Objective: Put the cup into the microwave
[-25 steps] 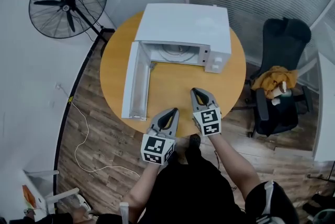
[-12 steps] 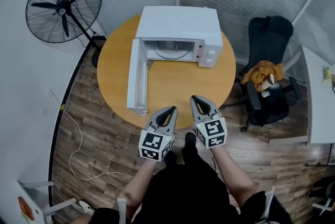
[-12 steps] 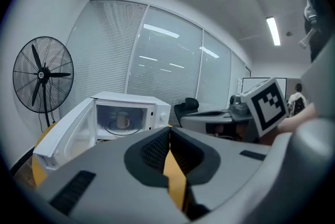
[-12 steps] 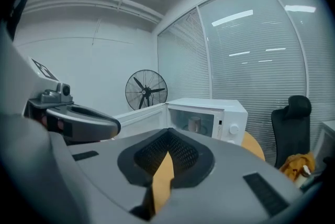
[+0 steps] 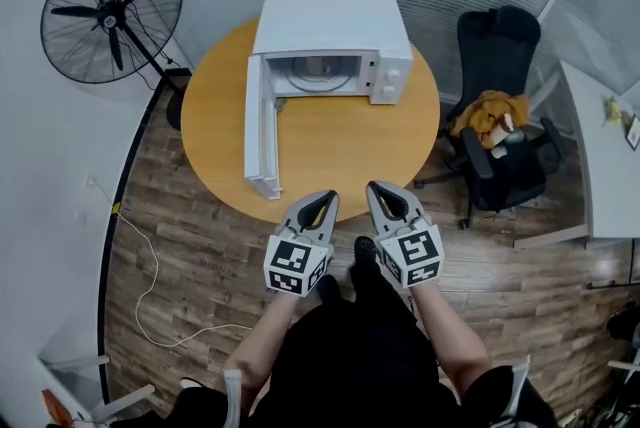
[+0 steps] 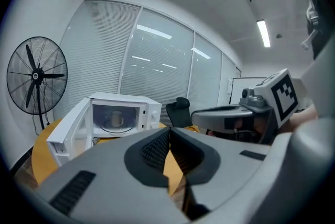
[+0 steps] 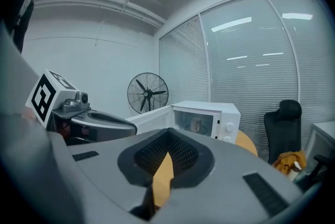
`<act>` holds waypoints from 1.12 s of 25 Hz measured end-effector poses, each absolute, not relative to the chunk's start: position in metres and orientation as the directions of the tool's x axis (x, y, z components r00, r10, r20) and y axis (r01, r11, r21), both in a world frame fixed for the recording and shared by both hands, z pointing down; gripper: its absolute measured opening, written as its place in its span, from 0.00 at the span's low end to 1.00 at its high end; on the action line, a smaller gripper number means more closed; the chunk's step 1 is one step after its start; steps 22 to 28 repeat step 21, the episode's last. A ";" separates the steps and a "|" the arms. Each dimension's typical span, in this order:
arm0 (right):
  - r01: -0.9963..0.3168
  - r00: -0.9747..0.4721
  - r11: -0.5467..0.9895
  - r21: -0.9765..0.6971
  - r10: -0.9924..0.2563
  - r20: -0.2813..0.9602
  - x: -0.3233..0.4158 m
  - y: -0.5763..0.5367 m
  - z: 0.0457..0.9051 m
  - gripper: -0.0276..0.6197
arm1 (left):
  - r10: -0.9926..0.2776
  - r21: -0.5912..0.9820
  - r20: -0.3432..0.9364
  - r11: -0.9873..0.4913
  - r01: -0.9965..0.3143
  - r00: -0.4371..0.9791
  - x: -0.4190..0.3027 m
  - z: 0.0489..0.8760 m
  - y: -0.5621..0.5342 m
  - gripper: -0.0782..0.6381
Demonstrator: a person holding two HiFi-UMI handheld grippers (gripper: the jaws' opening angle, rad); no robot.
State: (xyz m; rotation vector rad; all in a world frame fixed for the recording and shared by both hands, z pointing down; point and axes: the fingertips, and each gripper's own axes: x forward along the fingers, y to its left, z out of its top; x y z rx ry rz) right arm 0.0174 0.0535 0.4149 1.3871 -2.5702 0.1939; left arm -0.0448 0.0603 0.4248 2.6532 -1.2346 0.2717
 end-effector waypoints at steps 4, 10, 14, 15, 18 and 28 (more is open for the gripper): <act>-0.840 -0.533 0.542 -0.028 -0.813 0.234 0.018 0.070 0.412 0.05 | -0.725 0.102 0.245 -0.641 -0.760 0.644 -0.046 0.422 0.074 0.10; -0.841 -0.532 0.539 -0.035 -0.815 0.229 0.012 0.085 0.410 0.05 | -0.726 0.099 0.231 -0.645 -0.758 0.648 -0.053 0.417 0.085 0.10; -0.836 -0.539 0.547 -0.034 -0.811 0.227 0.005 0.091 0.410 0.05 | -0.726 0.103 0.231 -0.643 -0.759 0.647 -0.057 0.418 0.088 0.10; -0.836 -0.541 0.549 -0.033 -0.810 0.226 0.004 0.092 0.410 0.05 | -0.726 0.102 0.232 -0.644 -0.759 0.647 -0.058 0.418 0.088 0.10; -0.834 -0.543 0.551 -0.035 -0.809 0.226 0.003 0.094 0.411 0.05 | -0.724 0.101 0.234 -0.646 -0.757 0.649 -0.058 0.420 0.090 0.10; -0.833 -0.545 0.552 -0.036 -0.808 0.224 0.004 0.095 0.412 0.05 | -0.721 0.100 0.237 -0.648 -0.755 0.651 -0.057 0.422 0.090 0.10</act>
